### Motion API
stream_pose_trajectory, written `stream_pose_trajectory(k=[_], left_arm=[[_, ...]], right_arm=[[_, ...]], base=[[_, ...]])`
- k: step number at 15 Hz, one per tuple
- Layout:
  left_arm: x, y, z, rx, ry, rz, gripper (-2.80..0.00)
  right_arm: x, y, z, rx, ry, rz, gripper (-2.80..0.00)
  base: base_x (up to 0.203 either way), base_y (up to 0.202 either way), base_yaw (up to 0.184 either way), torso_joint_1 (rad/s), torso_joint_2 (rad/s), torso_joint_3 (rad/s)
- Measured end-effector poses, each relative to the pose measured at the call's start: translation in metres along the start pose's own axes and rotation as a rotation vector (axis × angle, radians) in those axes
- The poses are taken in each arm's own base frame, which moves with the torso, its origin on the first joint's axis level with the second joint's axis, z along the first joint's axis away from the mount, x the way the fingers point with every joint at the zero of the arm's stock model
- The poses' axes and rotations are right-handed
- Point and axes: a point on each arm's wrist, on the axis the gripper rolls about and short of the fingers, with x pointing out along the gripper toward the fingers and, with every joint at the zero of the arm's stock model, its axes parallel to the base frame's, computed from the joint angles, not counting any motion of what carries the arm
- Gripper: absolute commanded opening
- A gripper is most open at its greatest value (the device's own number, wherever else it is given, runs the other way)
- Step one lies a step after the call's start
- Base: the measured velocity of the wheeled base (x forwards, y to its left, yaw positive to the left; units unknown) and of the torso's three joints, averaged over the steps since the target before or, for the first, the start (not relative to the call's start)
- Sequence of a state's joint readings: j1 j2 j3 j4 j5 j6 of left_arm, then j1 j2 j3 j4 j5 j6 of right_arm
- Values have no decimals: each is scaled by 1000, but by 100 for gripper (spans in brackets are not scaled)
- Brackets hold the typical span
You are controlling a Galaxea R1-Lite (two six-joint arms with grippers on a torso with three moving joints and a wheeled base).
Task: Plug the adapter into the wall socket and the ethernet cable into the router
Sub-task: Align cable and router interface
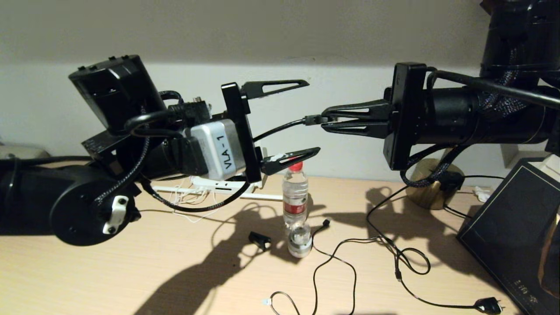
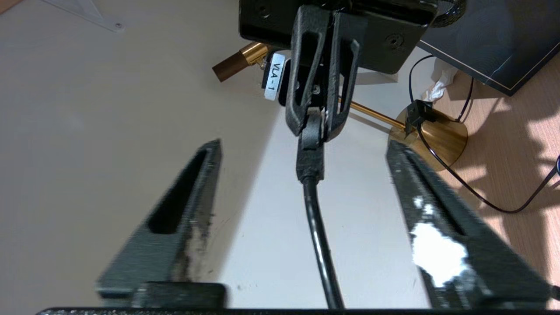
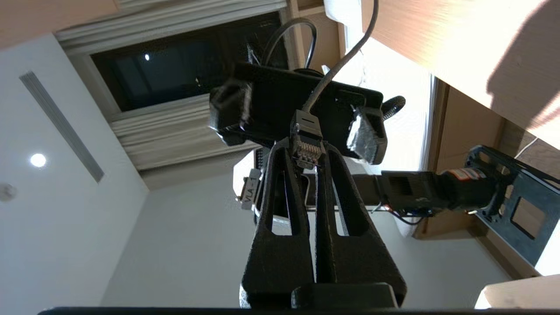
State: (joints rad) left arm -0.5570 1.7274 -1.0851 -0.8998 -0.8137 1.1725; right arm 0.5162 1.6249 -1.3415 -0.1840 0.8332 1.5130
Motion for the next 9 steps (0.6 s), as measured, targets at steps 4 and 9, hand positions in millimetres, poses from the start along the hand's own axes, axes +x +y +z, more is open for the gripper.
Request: stream_pose_trajectory(k=[4, 9], left_arm=[[0, 0, 0, -2, 1, 0, 0], [0, -1, 0, -4, 0, -1, -280]], right_arm=[[-1, 1, -2, -4, 1, 2, -280], [-2, 1, -2, -3, 1, 2, -280]], base=[[0, 0, 0, 0, 0, 0], [0, 0, 0, 0, 0, 0]])
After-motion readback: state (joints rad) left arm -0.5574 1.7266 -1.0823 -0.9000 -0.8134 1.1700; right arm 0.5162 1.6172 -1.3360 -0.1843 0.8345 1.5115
